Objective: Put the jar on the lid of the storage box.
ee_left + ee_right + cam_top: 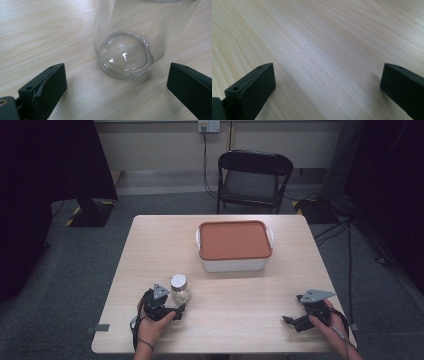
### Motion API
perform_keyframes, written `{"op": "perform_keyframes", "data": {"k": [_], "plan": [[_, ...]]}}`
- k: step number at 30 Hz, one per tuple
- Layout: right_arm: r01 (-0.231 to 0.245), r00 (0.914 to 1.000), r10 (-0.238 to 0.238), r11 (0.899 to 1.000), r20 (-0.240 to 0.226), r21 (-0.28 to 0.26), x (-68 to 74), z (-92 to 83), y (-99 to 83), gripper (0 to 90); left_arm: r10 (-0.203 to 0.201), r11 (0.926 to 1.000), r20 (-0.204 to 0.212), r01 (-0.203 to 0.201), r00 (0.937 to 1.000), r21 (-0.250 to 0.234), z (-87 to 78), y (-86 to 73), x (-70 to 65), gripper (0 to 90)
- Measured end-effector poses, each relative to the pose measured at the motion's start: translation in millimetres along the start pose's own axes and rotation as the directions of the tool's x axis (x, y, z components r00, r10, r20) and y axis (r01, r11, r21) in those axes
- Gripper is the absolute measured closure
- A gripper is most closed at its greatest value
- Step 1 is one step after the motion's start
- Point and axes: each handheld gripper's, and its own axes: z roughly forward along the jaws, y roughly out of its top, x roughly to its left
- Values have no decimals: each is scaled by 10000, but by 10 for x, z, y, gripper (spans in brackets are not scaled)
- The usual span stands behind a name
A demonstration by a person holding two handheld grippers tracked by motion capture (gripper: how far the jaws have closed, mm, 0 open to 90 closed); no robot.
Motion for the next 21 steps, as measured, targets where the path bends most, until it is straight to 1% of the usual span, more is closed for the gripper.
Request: {"op": "perform_keyframes", "data": {"k": [3,4,9,14,17,21], "plan": [[1,10000,-1,10000,0,0,0,0,0,0,-115,9999,169,117,9998,-93,-14,13,-9,25],[1,10000,-1,10000,0,0,0,0,0,0,-89,9999,231,92,9997,-139,-20,20,-11,25],[2,10000,-2,10000,0,0,0,0,0,0,-35,9996,243,41,9997,-269,-34,31,-5,25],[0,10000,0,10000,0,0,0,0,0,0,116,9994,309,-106,9995,-320,-44,40,-17,25],[0,10000,0,10000,-1,0,0,0,0,0,58,9988,347,-41,9994,-479,-52,70,-34,27],[2,10000,-2,10000,-2,11,0,-1,0,0,67,9986,370,-47,9993,-527,-57,93,-43,28]]}}
